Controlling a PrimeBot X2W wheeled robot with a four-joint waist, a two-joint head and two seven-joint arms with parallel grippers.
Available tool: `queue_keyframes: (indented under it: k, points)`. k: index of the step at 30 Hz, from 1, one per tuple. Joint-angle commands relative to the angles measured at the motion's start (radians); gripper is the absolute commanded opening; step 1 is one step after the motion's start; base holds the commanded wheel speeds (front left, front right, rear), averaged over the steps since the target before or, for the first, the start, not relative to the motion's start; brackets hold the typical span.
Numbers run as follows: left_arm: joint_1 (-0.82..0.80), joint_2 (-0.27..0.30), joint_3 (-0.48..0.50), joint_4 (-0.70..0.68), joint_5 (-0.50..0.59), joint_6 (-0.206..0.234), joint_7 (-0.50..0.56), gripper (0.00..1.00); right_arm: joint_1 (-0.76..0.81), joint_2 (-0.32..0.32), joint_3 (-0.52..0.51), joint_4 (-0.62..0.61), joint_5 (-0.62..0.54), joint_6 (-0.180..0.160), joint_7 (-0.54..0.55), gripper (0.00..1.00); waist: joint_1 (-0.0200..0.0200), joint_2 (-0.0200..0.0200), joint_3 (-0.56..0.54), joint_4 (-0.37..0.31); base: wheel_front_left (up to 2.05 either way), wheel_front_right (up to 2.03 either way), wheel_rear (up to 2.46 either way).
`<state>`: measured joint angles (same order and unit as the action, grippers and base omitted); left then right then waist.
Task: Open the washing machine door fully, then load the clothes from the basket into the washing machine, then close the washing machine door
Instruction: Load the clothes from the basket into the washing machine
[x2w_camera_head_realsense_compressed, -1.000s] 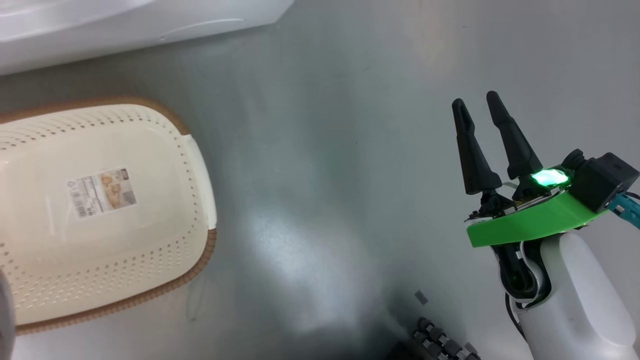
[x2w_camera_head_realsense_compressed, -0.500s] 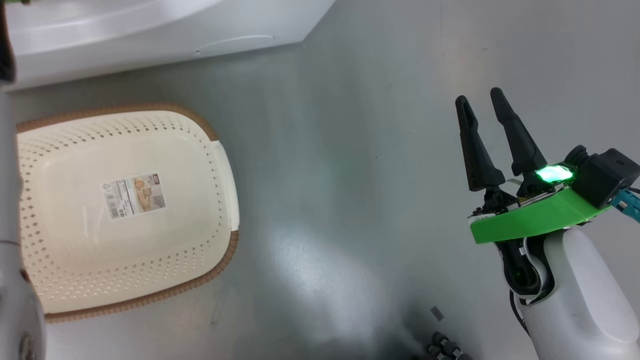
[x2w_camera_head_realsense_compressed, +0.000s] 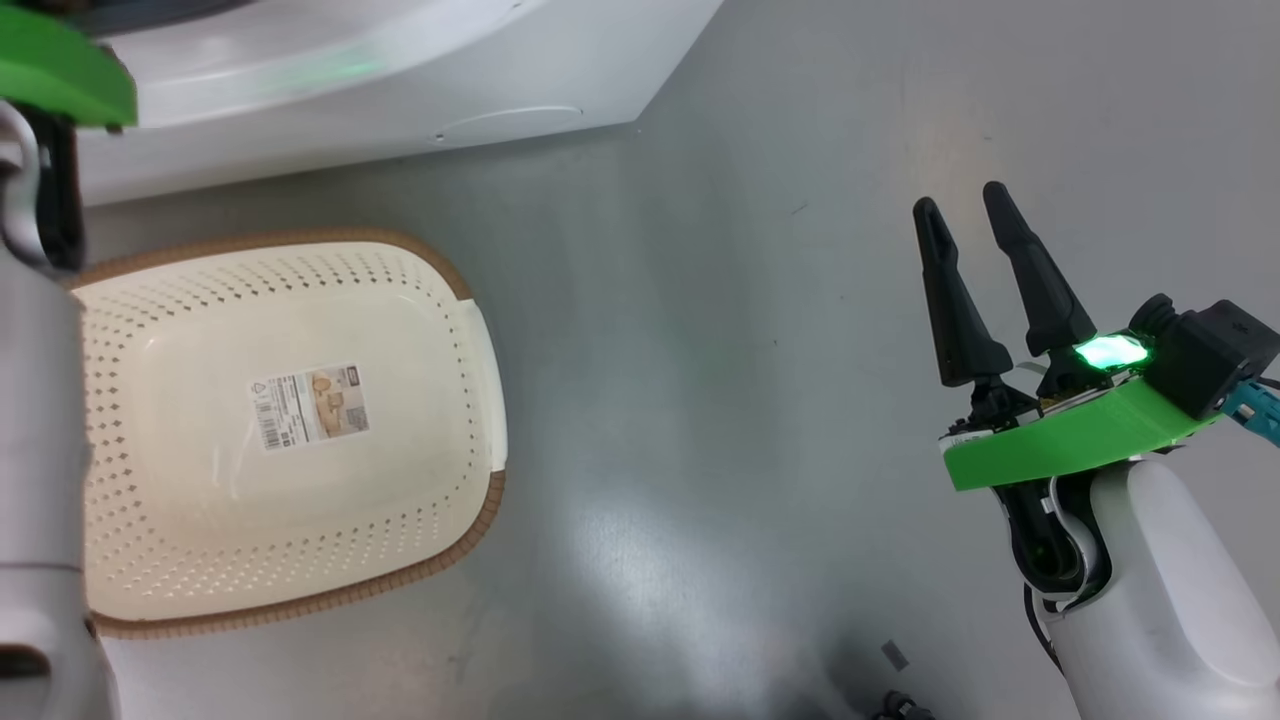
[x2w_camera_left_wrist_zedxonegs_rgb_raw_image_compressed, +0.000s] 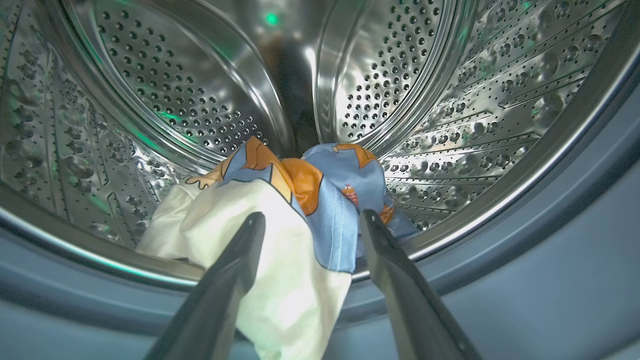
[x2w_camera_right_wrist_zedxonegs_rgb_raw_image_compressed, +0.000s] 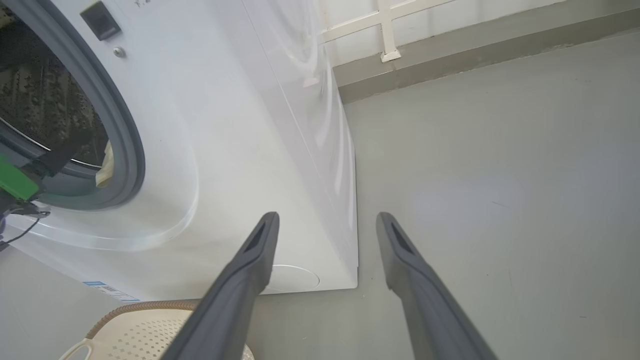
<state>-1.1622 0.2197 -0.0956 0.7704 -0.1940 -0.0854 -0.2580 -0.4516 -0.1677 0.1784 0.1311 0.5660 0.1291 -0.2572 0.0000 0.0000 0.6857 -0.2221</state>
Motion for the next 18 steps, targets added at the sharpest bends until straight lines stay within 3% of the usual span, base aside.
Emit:
queue_keyframes:
  k: [1, 18]
  points:
    - [0.048, 0.041, 0.011, -0.041, -0.015, -0.009, -0.004, 1.0, 0.042, -0.009, 0.017, -0.017, 0.001, 0.002, -0.005, 1.0, 0.0, 0.0, -0.006, 0.004, 0.0, 0.0, 0.0]
    - [0.379, 0.028, 0.025, -0.365, -0.048, 0.023, 0.001, 1.0, 0.057, -0.026, 0.008, -0.021, 0.004, 0.002, -0.005, 1.0, 0.0, 0.0, -0.036, 0.027, 0.0, 0.0, 0.0]
